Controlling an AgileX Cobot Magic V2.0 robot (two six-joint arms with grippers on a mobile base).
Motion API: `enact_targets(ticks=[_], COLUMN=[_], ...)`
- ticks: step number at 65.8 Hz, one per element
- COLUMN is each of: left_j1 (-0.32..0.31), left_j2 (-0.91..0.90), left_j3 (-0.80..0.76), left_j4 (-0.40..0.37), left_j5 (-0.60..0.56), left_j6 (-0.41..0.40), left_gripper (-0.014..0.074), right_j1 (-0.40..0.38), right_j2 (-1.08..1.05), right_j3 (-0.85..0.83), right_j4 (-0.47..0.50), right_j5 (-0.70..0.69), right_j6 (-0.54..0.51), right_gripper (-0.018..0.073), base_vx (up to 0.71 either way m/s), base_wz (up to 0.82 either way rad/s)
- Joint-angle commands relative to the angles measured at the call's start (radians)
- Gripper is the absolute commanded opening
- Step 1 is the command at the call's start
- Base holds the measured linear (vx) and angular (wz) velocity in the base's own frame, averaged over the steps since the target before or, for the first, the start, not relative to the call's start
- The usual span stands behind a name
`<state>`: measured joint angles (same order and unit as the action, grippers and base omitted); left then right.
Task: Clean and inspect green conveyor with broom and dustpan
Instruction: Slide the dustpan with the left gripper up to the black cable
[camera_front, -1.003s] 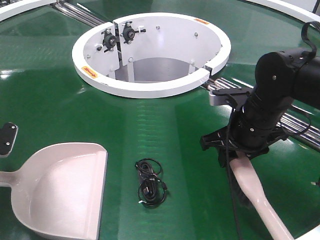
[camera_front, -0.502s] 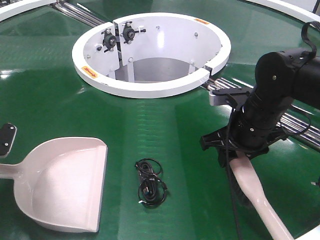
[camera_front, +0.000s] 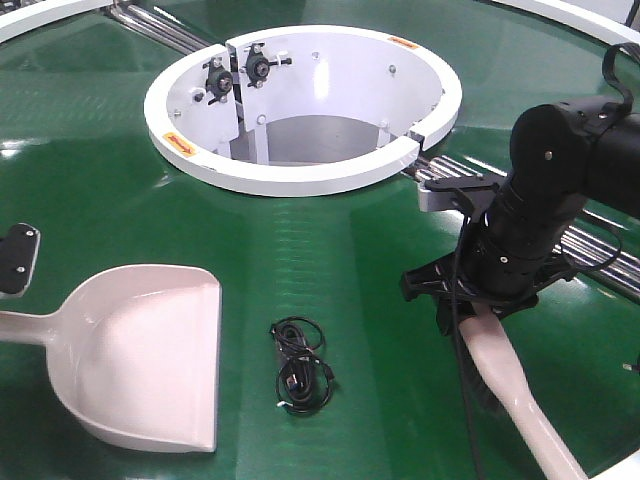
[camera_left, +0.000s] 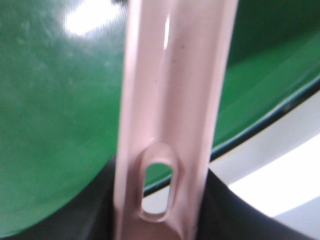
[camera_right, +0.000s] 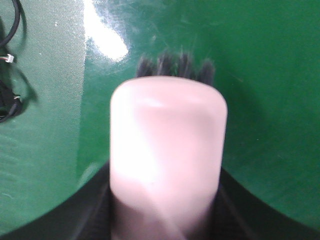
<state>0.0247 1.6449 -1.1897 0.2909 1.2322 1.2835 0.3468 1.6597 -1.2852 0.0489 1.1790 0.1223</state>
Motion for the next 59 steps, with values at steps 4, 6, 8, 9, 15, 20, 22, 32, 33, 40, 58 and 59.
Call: enact_targets(ticks=[4, 6, 8, 9, 15, 20, 22, 32, 33, 40, 58, 59], left_j1=[-0.03, -0.035, -0.04, -0.043, -0.057, -0.073, -0.082, -0.109, -0.11, -0.121, -0.163, -0.165], left_j2=[-0.043, -0.043, -0.043, -0.043, -0.043, -0.043, -0.043, -0.037, -0.036, -0.028, -0.027, -0.027], left_j3=[-0.027, -0.027, -0.028, -0.028, -0.028, -0.028, -0.028, -0.029, -0.029, -0.029, -0.029, -0.029], left_j4=[-0.042, -0.042, -0.042, -0.042, -0.047, -0.048, -0.049, -0.054, -0.056, -0.073, -0.071, -0.071], left_j5=[0.014, 0.014, 0.014, 0.014, 0.014, 0.014, 0.014, 0.014, 0.014, 0.014, 0.014, 0.014], left_j6=[-0.061, -0.066, -0.066, -0.066, -0.067, -0.075, -0.076, -0.084, -0.085, -0.087, -0.09, -0.09], left_gripper=[-0.0025, -0.0025, -0.0025, -0.0025, -0.0025, -0.0025, -0.0025, -0.0025, -0.0025, -0.0025, -0.0024, -0.0024], right_j1=[-0.002, -0.002, -0.002, -0.002, -0.002, -0.002, -0.002, -0.002, -0.002, -0.002, -0.002, -0.002], right_j2=[-0.043, -0.043, -0.043, -0.043, -0.043, -0.043, -0.043, -0.043, -0.043, -0.043, -0.043, -0.043], right_j3=[-0.03, -0.03, -0.03, -0.03, -0.03, -0.03, -0.03, -0.03, -0.03, -0.03, -0.03, -0.03], right_j4=[0.001, 0.001, 0.001, 0.001, 0.001, 0.001, 0.001, 0.001, 0.001, 0.001, 0.001, 0.001], right_j5=[-0.009, -0.009, -0.009, -0.009, -0.009, -0.009, -0.009, -0.009, -0.009, -0.009, -0.013, -0.013], right_j6=[-0.003, -0.003, -0.003, -0.003, -0.003, -0.003, -0.003, -0.003, -0.003, -0.003, -0.003, -0.003], right_gripper=[-0.0006, -0.0006, -0.0006, -0.0006, -0.0006, -0.0006, -0.0006, -0.0006, -0.0006, -0.0006, -0.0006, -0.0006], base_vx=[0.0, 0.0, 0.0, 0.0, 0.0, 0.0, 0.0, 0.0, 0.0, 0.0, 0.0, 0.0], base_wz=[0.0, 0.0, 0.0, 0.0, 0.0, 0.0, 0.0, 0.0, 0.0, 0.0, 0.0, 0.0])
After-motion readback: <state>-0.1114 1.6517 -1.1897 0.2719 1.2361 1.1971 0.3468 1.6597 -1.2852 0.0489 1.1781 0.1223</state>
